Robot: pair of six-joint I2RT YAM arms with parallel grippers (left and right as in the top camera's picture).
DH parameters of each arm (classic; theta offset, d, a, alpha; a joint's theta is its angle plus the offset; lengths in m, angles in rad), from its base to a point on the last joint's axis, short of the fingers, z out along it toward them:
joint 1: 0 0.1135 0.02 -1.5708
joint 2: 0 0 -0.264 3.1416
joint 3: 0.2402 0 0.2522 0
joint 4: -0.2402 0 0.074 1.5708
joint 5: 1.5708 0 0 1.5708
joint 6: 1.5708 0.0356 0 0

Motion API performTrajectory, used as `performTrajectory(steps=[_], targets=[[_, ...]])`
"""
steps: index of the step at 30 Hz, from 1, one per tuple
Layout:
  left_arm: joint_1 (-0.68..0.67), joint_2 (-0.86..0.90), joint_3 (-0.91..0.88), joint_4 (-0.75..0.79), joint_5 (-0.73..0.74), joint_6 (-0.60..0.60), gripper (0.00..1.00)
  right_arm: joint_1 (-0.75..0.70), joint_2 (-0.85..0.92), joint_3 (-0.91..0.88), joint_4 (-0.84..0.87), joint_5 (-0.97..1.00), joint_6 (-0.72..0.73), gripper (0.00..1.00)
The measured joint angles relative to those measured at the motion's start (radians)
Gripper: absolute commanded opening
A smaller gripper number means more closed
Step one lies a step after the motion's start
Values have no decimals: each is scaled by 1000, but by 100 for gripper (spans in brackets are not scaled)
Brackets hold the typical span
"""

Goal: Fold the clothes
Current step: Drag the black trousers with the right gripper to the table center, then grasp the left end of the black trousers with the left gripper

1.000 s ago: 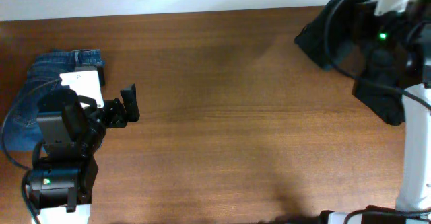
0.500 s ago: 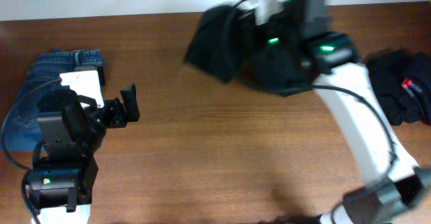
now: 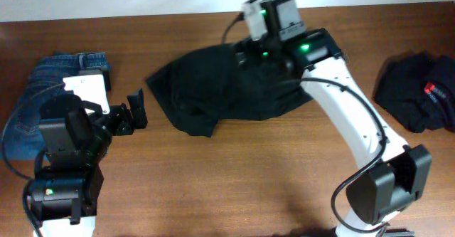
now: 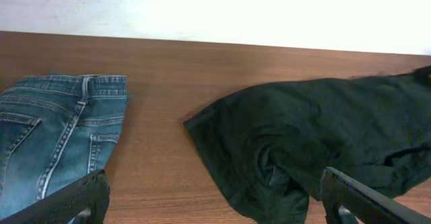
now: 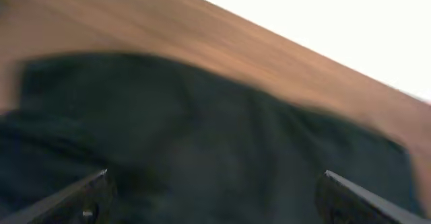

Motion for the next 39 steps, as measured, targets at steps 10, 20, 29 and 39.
performTrajectory(steps=[10,20,29,39], targets=[[0,104,5,-76,68,0,99,-324,32,0,-163,108,78,98],[1,432,6,-142,237,-66,99,-416,200,0,-205,-32,85,99],[1,613,7,-93,377,-332,99,-416,200,0,-208,-47,83,99],[-20,739,7,49,504,-395,99,-416,200,0,-197,-47,83,99]])
